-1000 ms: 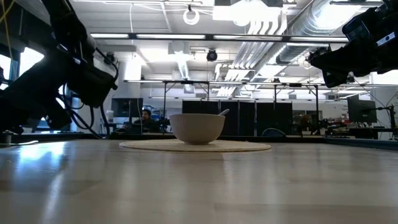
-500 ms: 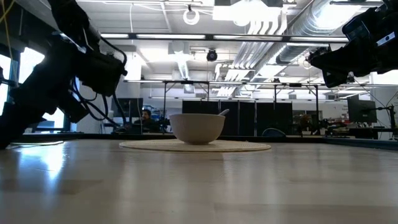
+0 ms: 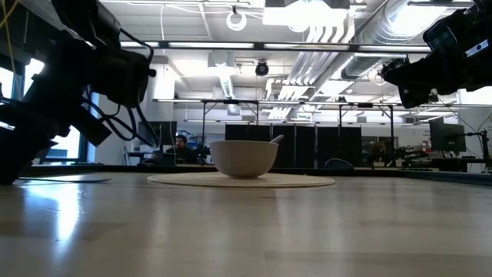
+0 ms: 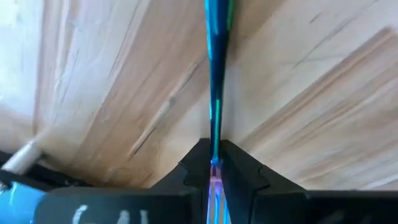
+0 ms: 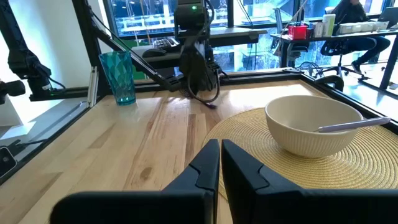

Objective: Pick & Place Utensil
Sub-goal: Put the purple fork into the white bowl

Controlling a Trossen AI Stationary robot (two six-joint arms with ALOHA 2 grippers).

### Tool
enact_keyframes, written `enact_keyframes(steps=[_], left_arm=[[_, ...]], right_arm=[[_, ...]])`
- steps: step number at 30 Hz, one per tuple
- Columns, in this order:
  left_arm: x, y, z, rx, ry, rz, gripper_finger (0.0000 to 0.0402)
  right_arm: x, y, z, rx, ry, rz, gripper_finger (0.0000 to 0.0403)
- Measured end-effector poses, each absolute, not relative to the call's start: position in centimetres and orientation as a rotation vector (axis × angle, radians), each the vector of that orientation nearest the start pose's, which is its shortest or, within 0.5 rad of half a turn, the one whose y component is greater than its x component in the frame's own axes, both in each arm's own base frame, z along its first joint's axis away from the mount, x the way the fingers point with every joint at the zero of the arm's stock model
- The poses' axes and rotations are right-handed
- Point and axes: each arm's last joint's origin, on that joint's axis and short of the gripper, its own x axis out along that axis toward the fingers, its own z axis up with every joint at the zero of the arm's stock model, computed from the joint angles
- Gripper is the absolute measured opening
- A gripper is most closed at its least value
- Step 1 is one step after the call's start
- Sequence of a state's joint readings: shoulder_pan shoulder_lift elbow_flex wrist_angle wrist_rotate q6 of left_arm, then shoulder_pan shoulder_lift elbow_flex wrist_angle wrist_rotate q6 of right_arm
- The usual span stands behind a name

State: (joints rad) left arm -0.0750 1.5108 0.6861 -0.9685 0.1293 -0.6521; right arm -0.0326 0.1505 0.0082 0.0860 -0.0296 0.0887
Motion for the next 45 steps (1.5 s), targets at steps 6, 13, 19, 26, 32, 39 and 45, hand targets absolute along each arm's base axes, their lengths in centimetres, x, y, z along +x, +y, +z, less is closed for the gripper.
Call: enact_keyframes(steps=[6, 13, 19, 26, 32, 39, 45], left_arm=[[19.5, -1.8, 13.4, -0.535, 1.756, 0.432, 0.0035], [19.6, -1.7, 13.4, -0.52, 1.722, 0.478, 0.0085], [19.7, -1.7, 13.4, -0.515, 1.71, 0.485, 0.0075], [19.8, -1.6, 13.4, -0.506, 1.678, 0.539, 0.0012], [20.0, -1.8, 13.8, -0.484, 1.649, 0.56, 0.001], [23.0, -2.2, 17.8, -0.358, 1.356, 0.563, 0.001], [27.0, -2.4, 22.3, -0.251, 1.079, 0.407, 0.0004]], right_arm=[[10.7, -0.3, 16.2, 0.09, 0.056, -0.005, 0.0012], [10.7, -0.3, 16.2, 0.09, 0.056, -0.005, 0.0012], [10.7, -0.3, 16.2, 0.09, 0.056, -0.005, 0.0012], [10.7, -0.3, 16.2, 0.09, 0.056, -0.005, 0.0012], [10.7, -0.3, 16.2, 0.09, 0.056, -0.005, 0.0012], [10.7, -0.3, 16.2, 0.09, 0.056, -0.005, 0.0012], [10.7, -0.3, 16.2, 0.09, 0.056, -0.005, 0.0012]])
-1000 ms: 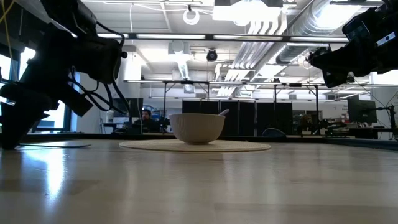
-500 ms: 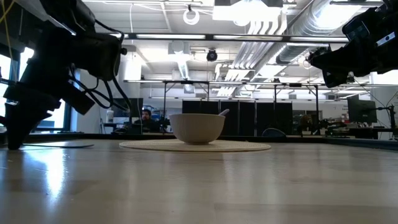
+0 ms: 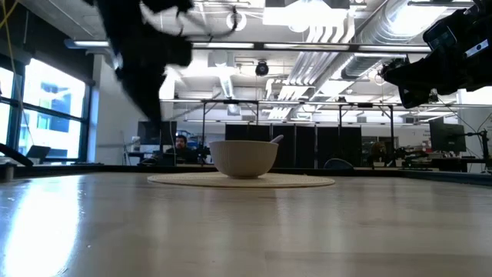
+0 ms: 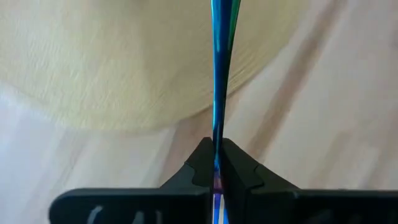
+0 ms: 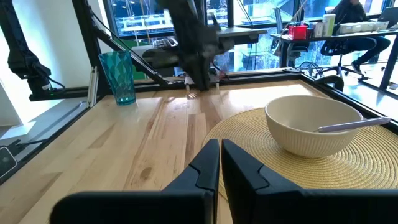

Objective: Pick & Place Utensil
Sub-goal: Put the purple fork into the white bowl

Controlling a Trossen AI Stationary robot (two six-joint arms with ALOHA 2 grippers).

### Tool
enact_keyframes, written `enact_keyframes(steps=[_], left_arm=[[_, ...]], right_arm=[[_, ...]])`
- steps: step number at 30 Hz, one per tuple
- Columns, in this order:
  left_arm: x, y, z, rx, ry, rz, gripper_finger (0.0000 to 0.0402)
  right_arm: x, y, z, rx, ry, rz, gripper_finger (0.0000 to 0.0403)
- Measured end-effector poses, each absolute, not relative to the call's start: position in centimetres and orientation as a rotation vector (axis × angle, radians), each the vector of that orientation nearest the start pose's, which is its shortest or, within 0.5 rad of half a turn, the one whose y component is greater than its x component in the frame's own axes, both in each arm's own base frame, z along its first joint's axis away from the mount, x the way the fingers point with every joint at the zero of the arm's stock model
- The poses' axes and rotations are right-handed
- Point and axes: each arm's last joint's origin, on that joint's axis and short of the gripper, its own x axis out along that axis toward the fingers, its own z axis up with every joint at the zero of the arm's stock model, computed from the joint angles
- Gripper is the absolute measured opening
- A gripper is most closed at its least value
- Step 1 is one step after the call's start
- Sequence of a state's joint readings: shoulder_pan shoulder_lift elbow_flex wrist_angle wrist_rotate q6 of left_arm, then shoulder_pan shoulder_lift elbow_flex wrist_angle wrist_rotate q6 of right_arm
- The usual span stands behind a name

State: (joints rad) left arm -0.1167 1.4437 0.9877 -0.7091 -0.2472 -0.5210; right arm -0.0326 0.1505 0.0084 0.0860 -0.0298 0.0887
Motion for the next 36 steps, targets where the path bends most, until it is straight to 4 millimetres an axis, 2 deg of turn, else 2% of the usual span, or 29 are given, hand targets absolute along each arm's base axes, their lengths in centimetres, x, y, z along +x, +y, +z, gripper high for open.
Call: enact_keyframes(steps=[3, 6, 9, 13, 18, 21, 24, 31, 36], left_arm=[[28.6, -2.6, 25.3, -0.195, 0.937, 0.364, 0.0004], [29.7, -1.6, 27.3, -0.14, 0.835, 0.373, 0.0004], [31.6, 0.5, 28.3, -0.141, 0.758, 0.371, 0.0004], [33.6, 4.4, 28.5, -0.11, 0.725, 0.426, 0.0004], [36.1, 8.3, 27.8, -0.111, 0.667, 0.423, 0.0004], [37.4, 10.3, 27.1, -0.19, 0.633, 0.437, 0.0003], [37.8, 12.0, 26.0, -0.277, 0.645, 0.5, 0.0003], [38.0, 14.2, 24.1, -0.341, 0.666, 0.602, 0.0003], [38.2, 14.6, 22.5, -0.369, 0.695, 0.678, 0.0003]], right_arm=[[10.7, -0.3, 16.2, 0.09, 0.056, -0.005, 0.0012], [10.7, -0.3, 16.2, 0.09, 0.056, -0.005, 0.0012], [10.7, -0.3, 16.2, 0.09, 0.056, -0.004, 0.0012], [10.7, -0.3, 16.2, 0.09, 0.057, -0.005, 0.0012], [10.7, -0.3, 16.2, 0.09, 0.061, -0.005, 0.0012], [10.7, -0.3, 16.2, 0.09, 0.063, -0.005, 0.0012], [10.7, -0.3, 16.2, 0.091, 0.062, -0.005, 0.0012], [10.7, -0.3, 16.2, 0.091, 0.062, -0.005, 0.0012], [10.7, -0.3, 16.2, 0.091, 0.062, -0.005, 0.0012]])
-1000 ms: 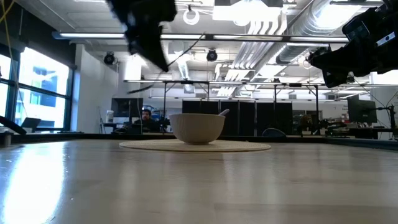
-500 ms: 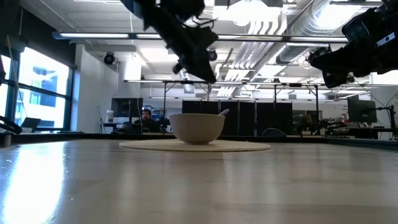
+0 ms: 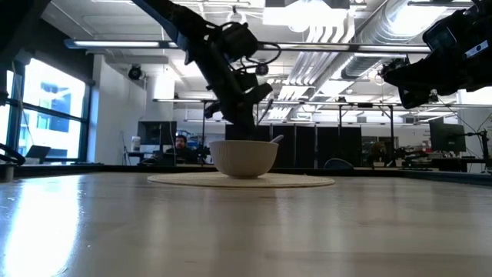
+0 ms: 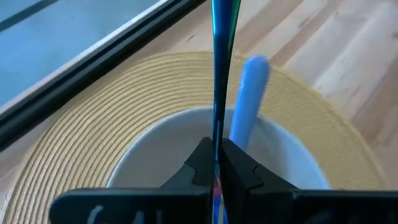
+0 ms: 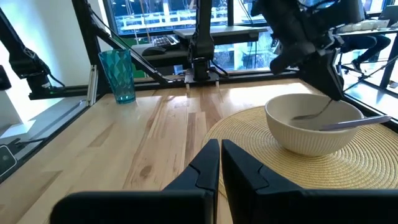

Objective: Pick & Place Utensil
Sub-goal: Put the purple fork into the white bowl

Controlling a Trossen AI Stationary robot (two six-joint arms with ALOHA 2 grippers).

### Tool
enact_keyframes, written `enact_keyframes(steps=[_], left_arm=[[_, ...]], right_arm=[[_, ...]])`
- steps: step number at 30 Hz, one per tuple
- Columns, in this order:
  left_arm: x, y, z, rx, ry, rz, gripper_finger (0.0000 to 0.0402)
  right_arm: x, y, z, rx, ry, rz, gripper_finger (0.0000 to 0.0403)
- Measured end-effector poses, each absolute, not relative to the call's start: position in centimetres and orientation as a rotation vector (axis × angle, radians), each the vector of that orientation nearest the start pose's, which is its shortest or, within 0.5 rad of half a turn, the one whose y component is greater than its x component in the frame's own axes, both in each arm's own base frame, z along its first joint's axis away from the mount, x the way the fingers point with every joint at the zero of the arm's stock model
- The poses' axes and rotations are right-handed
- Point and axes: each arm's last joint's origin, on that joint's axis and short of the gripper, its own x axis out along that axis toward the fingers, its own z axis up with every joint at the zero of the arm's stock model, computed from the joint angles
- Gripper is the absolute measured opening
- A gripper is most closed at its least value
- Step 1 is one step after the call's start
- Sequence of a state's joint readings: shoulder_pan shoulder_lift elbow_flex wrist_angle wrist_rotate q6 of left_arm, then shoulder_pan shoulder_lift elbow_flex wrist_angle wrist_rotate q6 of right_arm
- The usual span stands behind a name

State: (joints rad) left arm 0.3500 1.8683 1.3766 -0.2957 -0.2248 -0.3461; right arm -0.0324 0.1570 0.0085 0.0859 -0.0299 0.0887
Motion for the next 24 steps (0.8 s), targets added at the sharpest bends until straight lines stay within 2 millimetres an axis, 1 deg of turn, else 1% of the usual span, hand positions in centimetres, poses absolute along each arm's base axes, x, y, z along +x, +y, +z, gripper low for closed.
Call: enact_keyframes(steps=[2, 5, 8, 12, 17, 24], left_arm=[[38.5, 14.6, 22.0, -0.364, 0.702, 0.687, 0.0003], [38.9, 14.8, 20.7, -0.369, 0.727, 0.693, 0.0003], [39.1, 15.4, 19.7, -0.414, 0.72, 0.703, 0.0003], [38.9, 16.3, 19.6, -0.442, 0.702, 0.713, 0.0003], [38.8, 16.4, 19.6, -0.464, 0.706, 0.717, 0.0003], [38.1, 16.2, 19.0, -0.509, 0.779, 0.772, 0.0003]], right_arm=[[10.7, -0.3, 16.2, 0.091, 0.062, -0.005, 0.0012], [10.7, -0.3, 16.2, 0.091, 0.063, -0.005, 0.0012], [10.7, -0.3, 16.2, 0.09, 0.062, -0.005, 0.0012], [10.7, -0.3, 16.2, 0.091, 0.063, -0.005, 0.0012], [10.7, -0.3, 16.2, 0.091, 0.062, -0.005, 0.0012], [10.7, -0.3, 16.2, 0.09, 0.063, -0.005, 0.0012]])
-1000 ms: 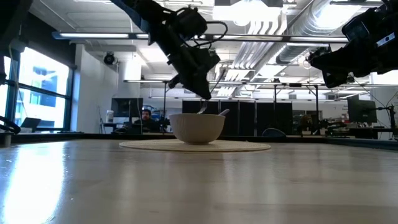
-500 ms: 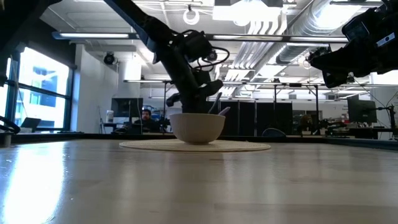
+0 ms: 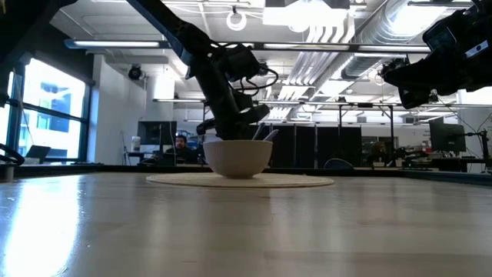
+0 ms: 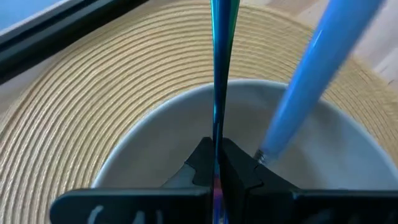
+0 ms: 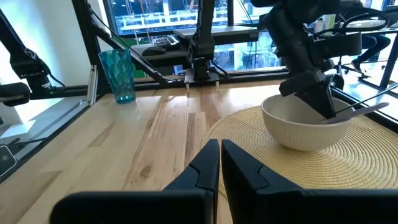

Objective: Pick & Place Utensil
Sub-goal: Put the purple fork into the white bowl, then put the blue cup on the mat to the top right of the white bowl

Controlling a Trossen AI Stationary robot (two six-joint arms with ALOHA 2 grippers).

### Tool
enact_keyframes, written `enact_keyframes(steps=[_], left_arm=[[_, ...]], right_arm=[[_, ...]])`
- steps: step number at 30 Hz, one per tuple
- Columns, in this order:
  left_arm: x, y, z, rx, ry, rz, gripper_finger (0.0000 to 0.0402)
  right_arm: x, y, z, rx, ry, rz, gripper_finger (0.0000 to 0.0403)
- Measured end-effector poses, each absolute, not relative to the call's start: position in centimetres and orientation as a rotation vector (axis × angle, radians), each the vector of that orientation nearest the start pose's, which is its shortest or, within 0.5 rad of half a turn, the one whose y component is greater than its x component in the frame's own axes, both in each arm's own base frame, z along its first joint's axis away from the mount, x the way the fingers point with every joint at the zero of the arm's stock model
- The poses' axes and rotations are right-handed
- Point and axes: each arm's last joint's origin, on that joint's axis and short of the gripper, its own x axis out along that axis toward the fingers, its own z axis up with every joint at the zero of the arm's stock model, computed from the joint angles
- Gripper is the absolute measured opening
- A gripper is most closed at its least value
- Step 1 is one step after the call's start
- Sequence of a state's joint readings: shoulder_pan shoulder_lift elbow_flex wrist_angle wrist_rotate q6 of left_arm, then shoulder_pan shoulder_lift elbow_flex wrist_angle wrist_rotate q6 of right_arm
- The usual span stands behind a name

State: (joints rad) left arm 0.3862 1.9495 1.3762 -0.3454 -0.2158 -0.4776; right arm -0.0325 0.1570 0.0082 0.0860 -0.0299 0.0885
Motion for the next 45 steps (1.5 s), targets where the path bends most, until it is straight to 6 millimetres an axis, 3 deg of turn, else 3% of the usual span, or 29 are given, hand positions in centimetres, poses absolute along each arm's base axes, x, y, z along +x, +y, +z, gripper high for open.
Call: enact_keyframes(steps=[12, 21, 27, 32, 38, 45], left_arm=[[38.1, 16.1, 18.9, -0.523, 0.788, 0.752, 0.0056], [38.2, 16.1, 19.0, -0.516, 0.787, 0.748, 0.0061], [37.6, 15.9, 20.5, -0.495, 0.779, 0.736, 0.0062], [36.3, 15.2, 23.2, -0.476, 0.768, 0.724, 0.0062], [34.8, 11.7, 26.5, -0.364, 0.801, 0.711, 0.0062], [31.9, 4.1, 29.7, -0.248, 0.719, 0.604, 0.0062]], right_arm=[[10.7, -0.3, 16.2, 0.091, 0.063, -0.005, 0.0012], [10.7, -0.3, 16.2, 0.09, 0.062, -0.005, 0.0012], [10.7, -0.3, 16.2, 0.09, 0.062, -0.006, 0.0012], [10.7, -0.3, 16.2, 0.09, 0.062, -0.005, 0.0012], [10.7, -0.3, 16.2, 0.09, 0.062, -0.005, 0.0012], [10.7, -0.3, 16.2, 0.09, 0.062, -0.005, 0.0012]])
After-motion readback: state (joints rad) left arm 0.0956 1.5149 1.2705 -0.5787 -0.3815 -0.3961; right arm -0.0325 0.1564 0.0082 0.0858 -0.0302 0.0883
